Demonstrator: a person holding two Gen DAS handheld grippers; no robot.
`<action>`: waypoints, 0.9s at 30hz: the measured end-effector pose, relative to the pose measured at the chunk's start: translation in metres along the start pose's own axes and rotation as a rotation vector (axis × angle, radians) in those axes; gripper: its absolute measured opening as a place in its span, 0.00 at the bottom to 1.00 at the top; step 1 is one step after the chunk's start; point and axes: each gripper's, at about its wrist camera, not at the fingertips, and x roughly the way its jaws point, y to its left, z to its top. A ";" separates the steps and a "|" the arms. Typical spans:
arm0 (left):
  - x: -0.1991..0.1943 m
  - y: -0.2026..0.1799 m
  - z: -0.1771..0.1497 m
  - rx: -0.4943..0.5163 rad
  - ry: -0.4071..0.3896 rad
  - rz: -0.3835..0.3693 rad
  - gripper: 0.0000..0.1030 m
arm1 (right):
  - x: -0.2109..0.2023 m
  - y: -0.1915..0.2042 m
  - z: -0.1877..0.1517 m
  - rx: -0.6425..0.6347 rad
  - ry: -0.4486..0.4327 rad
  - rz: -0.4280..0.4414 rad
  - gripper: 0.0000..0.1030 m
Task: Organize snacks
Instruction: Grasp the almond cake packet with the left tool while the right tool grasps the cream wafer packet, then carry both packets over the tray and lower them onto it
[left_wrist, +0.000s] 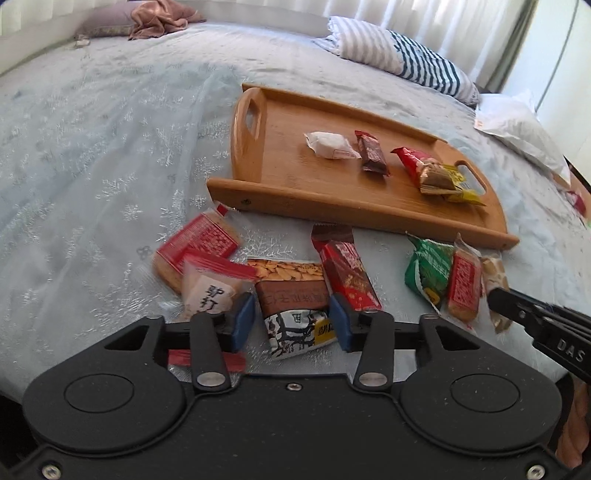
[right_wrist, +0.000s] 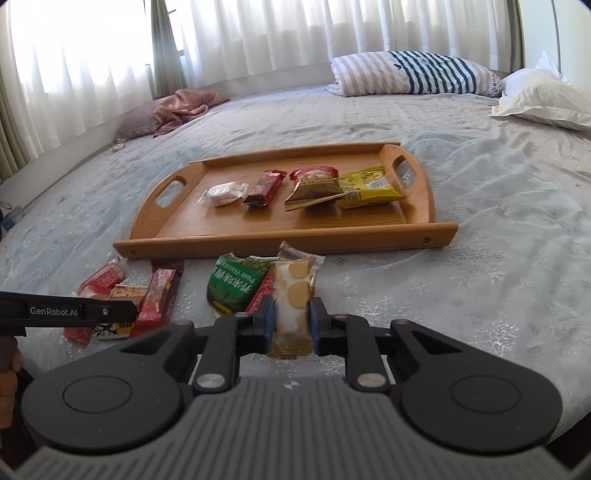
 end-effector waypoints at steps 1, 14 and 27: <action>0.002 -0.002 0.001 0.003 -0.004 0.008 0.46 | 0.001 -0.002 0.001 0.005 -0.001 -0.004 0.23; -0.014 -0.029 0.015 0.152 -0.136 0.076 0.41 | 0.009 -0.017 0.021 0.042 -0.026 -0.007 0.23; 0.010 -0.045 0.084 0.151 -0.195 0.042 0.41 | 0.040 -0.042 0.066 0.084 -0.031 0.000 0.23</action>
